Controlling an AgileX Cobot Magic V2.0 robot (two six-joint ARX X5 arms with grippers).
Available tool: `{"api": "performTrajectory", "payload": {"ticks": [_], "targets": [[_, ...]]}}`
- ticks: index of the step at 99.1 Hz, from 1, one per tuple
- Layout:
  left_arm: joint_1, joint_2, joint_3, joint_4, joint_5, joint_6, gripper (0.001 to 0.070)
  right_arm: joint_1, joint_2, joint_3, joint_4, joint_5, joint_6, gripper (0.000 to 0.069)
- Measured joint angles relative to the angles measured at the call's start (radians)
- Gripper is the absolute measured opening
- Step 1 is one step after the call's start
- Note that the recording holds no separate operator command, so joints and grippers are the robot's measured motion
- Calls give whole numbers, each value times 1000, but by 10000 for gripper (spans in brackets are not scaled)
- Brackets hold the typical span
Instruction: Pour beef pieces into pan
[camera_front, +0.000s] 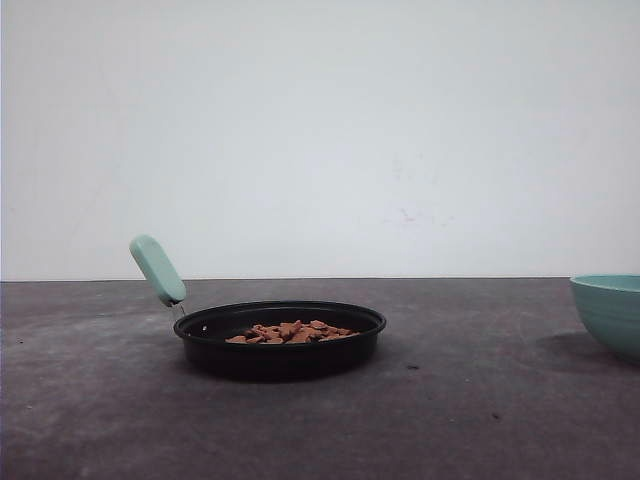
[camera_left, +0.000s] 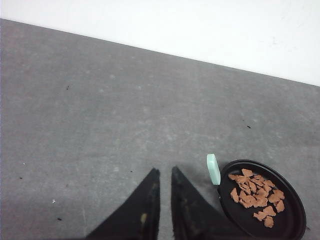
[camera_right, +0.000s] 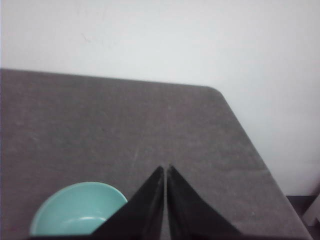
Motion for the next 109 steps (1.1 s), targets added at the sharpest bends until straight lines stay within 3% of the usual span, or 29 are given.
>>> {"api": "performTrajectory", "payload": {"ticks": [16,35,52,109], "targets": [[0,0,0,0,0,0,14,-3,-164,-283,250,-18,28,5],[0,0,0,0,0,0,14,-24,-177,-407,234,-199,137,5],[0,0,0,0,0,0,14,-25,-177,-507,280,-253,224,5],[0,0,0,0,0,0,14,-22,-179,-513,298,-260,186,5]]}}
